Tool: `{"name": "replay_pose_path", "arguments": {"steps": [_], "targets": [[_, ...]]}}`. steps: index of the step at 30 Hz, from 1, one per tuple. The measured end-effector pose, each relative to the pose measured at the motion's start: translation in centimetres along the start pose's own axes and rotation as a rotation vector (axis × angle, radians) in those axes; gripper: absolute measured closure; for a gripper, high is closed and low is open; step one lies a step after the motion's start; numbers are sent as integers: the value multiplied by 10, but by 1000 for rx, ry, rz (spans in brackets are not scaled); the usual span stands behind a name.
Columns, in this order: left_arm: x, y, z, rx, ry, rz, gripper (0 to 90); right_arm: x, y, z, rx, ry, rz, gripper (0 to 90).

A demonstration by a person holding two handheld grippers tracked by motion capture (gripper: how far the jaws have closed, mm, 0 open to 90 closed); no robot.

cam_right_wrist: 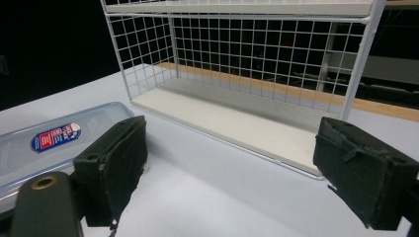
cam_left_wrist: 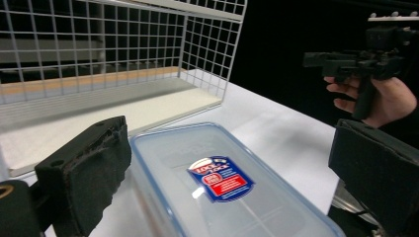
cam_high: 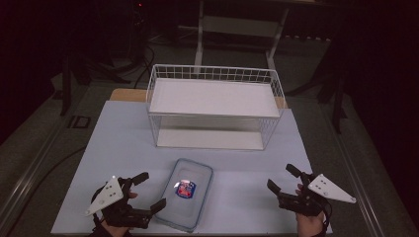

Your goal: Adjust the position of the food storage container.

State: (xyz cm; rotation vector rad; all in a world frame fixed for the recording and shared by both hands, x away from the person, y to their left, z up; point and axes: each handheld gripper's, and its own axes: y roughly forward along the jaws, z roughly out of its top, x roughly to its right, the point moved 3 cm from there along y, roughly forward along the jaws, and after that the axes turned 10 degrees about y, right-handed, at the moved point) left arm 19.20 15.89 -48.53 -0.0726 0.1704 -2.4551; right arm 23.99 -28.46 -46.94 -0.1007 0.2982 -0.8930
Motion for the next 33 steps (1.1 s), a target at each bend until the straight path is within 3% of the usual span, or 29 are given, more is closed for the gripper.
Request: {"name": "replay_pose_path", "arguments": {"steps": [5,7,8,10,11,13,16,17,18,19,22,27,33], "targets": [[5,1,10,-20,11,-14,38,-2,-1,2,6,-2,1,131],[13,1,21,-26,42,-65,46,-2,-1,2,9,-2,6,131],[15,3,24,-32,50,-65,56,-2,-1,2,8,-1,6,131],[17,4,27,-36,49,-87,84,-2,-1,3,9,1,8,131],[21,7,32,-40,28,-115,84,-2,-1,3,9,4,10,131],[27,12,36,-62,17,-178,206,-2,-1,3,11,8,12,131],[32,17,39,-97,21,-196,398,-3,-1,3,12,11,14,131],[39,25,40,-145,28,-237,398,-3,-1,3,12,12,15,131],[42,28,41,-158,28,-261,512,-2,-1,2,10,16,16,131],[44,32,41,-172,24,-283,548,-2,-1,2,10,18,18,131],[51,44,39,-229,34,-311,577,-2,-1,2,10,20,20,131],[63,63,30,-313,43,-375,725,0,-2,2,12,32,24,131],[76,80,15,-463,108,-406,872,0,-2,2,10,33,28,132]]}}
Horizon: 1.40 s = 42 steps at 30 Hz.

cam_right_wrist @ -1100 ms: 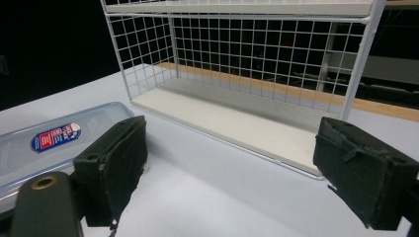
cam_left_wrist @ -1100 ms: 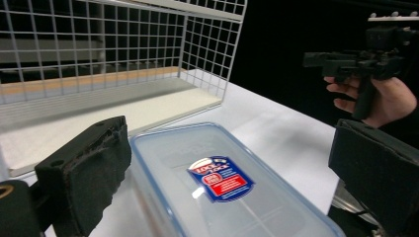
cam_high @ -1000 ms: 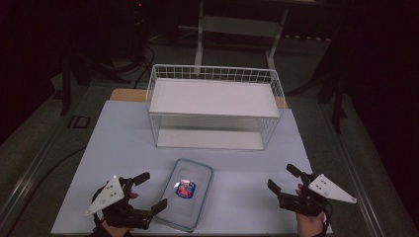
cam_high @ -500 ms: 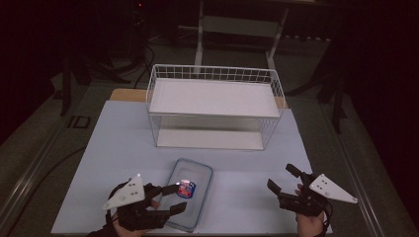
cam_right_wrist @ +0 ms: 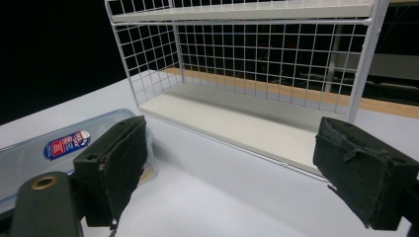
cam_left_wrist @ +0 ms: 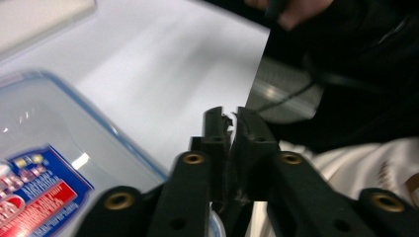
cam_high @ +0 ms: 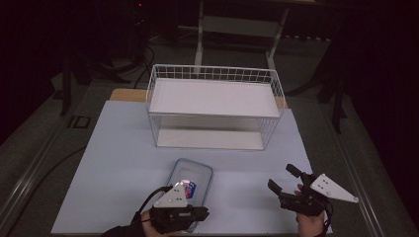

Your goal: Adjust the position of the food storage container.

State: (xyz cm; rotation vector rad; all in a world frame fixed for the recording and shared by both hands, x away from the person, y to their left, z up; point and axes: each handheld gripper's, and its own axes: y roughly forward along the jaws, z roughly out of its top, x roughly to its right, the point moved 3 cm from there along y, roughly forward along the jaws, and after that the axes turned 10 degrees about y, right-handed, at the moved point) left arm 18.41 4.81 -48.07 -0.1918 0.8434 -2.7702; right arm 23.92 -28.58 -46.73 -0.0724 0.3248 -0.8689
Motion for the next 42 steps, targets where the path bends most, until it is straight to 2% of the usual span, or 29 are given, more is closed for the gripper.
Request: {"name": "replay_pose_path", "arguments": {"steps": [2,5,7,8,12,16,18,22,25,27,29,30,32,33,36,38,42], "targets": [[3,6,-2,-55,17,4,891,0,0,0,-1,1,2,132],[5,13,-4,-111,25,-4,894,0,0,0,-4,8,5,132],[6,15,-5,-126,29,-9,896,0,0,0,-4,11,6,132],[7,17,-7,-154,37,-4,896,1,0,0,-3,12,7,132],[5,19,-11,-205,39,14,897,2,0,0,0,18,7,132],[4,22,-13,-221,23,1,897,3,1,-1,-5,23,8,132],[5,23,-12,-240,37,5,898,3,1,-1,-4,25,8,132],[6,23,-12,-253,39,15,898,3,0,0,-1,27,9,132],[2,17,-12,-255,26,37,898,4,0,0,-1,30,8,132],[0,10,-11,-250,25,70,898,3,1,-1,-2,29,9,132],[-4,4,-13,-276,31,114,898,3,1,-1,-3,25,9,132],[-7,1,-15,-274,18,117,898,3,1,-1,-3,25,10,132],[-11,-4,-20,-247,-41,98,898,3,1,-1,-3,26,11,131],[-11,-6,-20,-245,-41,105,898,3,1,-1,-4,27,10,132],[-6,-9,-14,-192,-34,93,898,3,2,-1,-5,26,9,132],[-1,-2,-10,-195,-24,72,898,2,3,-1,-8,33,12,132],[5,16,-12,-247,-18,33,898,2,3,-1,-9,29,14,132]]}}
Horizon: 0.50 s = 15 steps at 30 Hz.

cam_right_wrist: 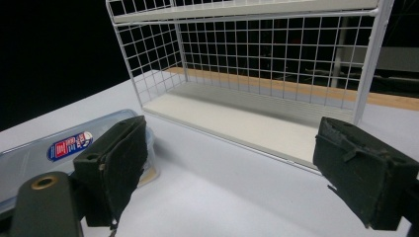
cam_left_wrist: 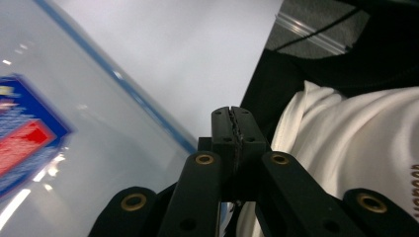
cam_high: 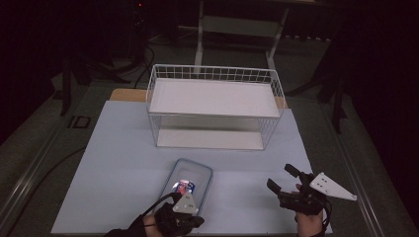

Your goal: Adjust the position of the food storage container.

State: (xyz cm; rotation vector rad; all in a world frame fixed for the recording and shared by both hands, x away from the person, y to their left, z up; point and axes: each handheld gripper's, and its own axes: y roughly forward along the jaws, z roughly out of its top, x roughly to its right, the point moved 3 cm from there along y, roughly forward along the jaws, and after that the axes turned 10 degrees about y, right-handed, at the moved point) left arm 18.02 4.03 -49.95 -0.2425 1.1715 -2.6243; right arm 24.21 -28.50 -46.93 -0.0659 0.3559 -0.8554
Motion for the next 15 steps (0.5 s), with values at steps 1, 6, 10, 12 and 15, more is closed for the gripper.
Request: {"name": "replay_pose_path", "arguments": {"steps": [1,6,10,12,15], "targets": [[0,3,0,-9,3,-2,898,0,-1,0,2,-1,-1,132],[1,4,-1,-40,24,22,899,2,-1,0,5,9,-2,132],[-9,2,-10,-73,-8,50,900,2,-2,0,4,7,1,132],[-11,-1,-11,-91,9,101,899,2,-2,0,5,7,0,131],[-19,-5,-17,-89,-15,111,899,2,-1,0,3,7,0,131]]}}
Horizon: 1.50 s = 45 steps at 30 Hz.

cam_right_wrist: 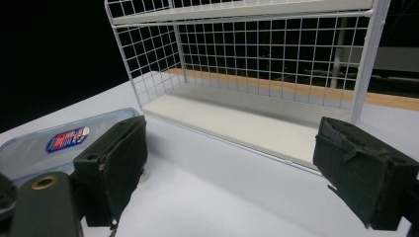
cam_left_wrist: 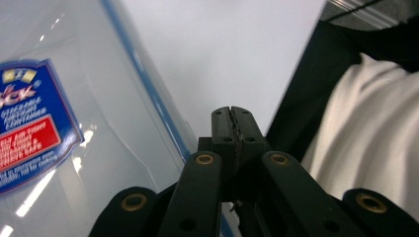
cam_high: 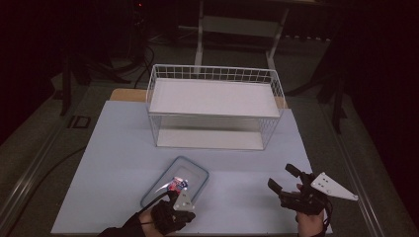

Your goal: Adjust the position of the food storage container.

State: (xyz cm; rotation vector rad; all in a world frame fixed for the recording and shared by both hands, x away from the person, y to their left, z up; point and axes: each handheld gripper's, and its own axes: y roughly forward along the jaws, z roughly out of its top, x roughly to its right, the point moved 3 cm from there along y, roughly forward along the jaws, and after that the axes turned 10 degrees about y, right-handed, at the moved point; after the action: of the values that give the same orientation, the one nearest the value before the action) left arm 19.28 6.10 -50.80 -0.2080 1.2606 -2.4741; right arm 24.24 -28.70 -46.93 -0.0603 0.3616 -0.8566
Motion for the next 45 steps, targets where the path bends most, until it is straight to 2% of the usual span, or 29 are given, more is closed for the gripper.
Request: {"name": "replay_pose_path", "arguments": {"steps": [3,11,12,16,17,19,22,24,25,28,30,36,42,45], "targets": [[-6,-3,-3,-16,2,48,899,0,1,0,-2,-1,0,132],[-23,-11,-14,-39,-32,121,899,0,1,0,-2,1,2,132],[-25,-13,-16,-32,-49,117,899,0,1,-1,-2,2,2,132],[-22,-24,-22,-3,-70,95,898,-1,2,-1,-4,2,7,132],[-21,-28,-24,8,-80,103,898,-1,2,-1,-4,3,7,132],[-20,-34,-30,30,-121,68,898,0,2,-1,-8,6,6,132],[-17,-36,-39,26,-143,68,898,0,4,-2,-11,15,9,132],[-16,-33,-45,9,-142,81,898,0,5,-2,-12,15,10,132],[-15,-32,-46,23,-152,84,898,0,5,-2,-14,17,11,132],[-13,-34,-46,6,-136,101,898,0,6,-2,-13,13,12,132],[-15,-34,-47,7,-145,103,899,0,6,-2,-12,13,13,132],[-26,-41,-58,8,-184,139,899,0,6,-2,-14,13,15,132],[-42,-48,-70,-6,-216,216,899,-1,7,-2,-15,11,15,132],[-52,-52,-76,4,-253,219,898,-1,7,-2,-17,13,16,132]]}}
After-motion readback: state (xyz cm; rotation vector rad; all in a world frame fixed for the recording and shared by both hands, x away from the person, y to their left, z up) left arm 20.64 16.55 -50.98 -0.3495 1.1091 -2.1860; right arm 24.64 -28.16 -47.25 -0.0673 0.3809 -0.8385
